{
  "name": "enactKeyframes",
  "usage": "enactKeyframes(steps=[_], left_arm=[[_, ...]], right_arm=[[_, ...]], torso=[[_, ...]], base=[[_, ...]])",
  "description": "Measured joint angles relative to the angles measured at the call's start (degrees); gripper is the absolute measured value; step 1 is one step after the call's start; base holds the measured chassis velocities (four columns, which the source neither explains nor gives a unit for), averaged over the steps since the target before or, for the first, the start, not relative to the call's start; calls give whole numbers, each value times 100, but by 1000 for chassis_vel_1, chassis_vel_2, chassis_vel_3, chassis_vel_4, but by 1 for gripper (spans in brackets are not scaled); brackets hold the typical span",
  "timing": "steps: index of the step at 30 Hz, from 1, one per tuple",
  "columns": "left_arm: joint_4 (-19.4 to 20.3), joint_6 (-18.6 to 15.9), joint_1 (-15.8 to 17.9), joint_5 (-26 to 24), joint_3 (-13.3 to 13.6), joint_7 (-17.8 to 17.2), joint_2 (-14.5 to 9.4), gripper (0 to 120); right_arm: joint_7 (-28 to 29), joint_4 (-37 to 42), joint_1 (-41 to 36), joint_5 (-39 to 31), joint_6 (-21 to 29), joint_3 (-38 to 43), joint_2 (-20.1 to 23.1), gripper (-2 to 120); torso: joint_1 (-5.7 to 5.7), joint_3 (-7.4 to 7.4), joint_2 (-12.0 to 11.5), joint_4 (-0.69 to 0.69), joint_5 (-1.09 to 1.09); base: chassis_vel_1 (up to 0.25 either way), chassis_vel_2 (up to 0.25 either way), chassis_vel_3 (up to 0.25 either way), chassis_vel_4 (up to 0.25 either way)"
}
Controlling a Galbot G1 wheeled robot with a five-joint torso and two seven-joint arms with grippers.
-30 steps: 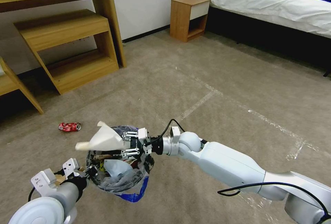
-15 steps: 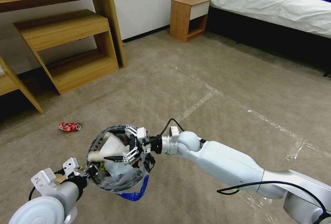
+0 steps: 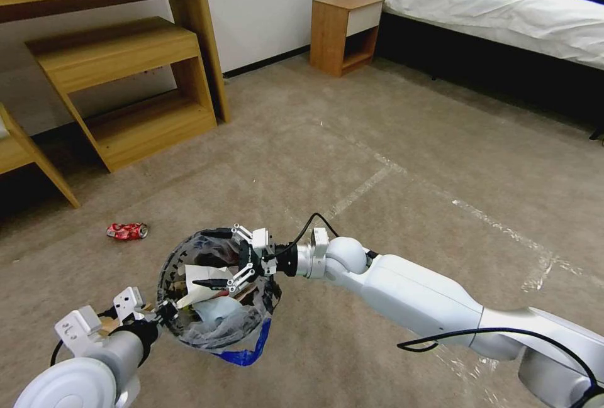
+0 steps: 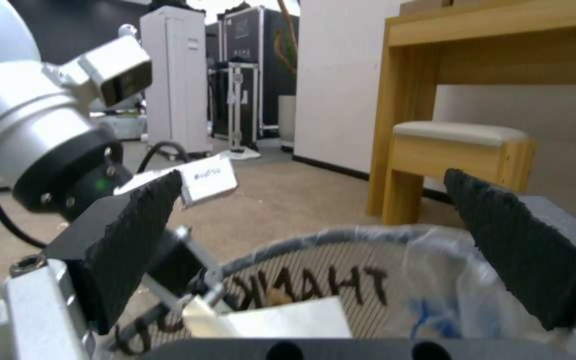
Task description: Pick up the trash bin and place the garbage on the floor into it.
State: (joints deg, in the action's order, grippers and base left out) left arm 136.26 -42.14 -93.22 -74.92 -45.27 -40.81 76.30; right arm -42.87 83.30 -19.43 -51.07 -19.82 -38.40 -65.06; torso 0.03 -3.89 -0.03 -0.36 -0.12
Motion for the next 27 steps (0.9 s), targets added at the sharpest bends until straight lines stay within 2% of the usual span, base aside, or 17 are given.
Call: enactKeyframes(steps=[6,11,14,16,17,18,19,21,25,27], left_arm=[[-7,0,5,-88,-26,-52,-22,0],[20,0,-20,-178,-81,-87,-69,0],[36,0,-49,-208,-119,-91,-99,0],[70,0,-87,-224,-168,-82,-152,0],[79,0,-96,-227,-179,-76,-173,0],[79,0,-96,-227,-179,-76,-173,0],[92,0,-100,-236,-186,-70,-197,0],[126,1,-103,-259,-189,-68,-228,0],[158,1,-120,-276,-190,-67,-251,0],[194,0,-142,-280,-191,-66,-269,0]], right_arm=[[1,141,192,-147,14,233,11,100],[133,279,437,-299,62,727,12,100],[448,430,499,-403,145,1173,29,100],[981,702,511,-563,448,1902,160,100],[1222,764,495,-587,498,2119,225,100],[1222,764,495,-587,498,2119,225,100],[1530,840,433,-600,528,2345,316,100],[2114,994,178,-584,551,2740,520,100],[2515,1124,-219,-426,572,3137,771,100],[2706,1203,-728,-147,577,3667,1058,100]], torso=[[0,0,0,1,0],[0,0,0,1,-1],[0,0,0,2,0],[0,1,0,2,-1],[0,1,0,0,-1],[0,1,0,0,-1],[0,0,0,1,0],[0,0,0,1,1],[0,0,0,-1,2],[0,0,0,-3,3]], base=[[0,0,0,0],[0,0,0,0],[0,0,0,0],[0,0,0,0],[0,0,0,0],[0,0,0,0],[0,0,0,0],[0,0,0,0],[0,0,0,0],[0,0,0,0]])
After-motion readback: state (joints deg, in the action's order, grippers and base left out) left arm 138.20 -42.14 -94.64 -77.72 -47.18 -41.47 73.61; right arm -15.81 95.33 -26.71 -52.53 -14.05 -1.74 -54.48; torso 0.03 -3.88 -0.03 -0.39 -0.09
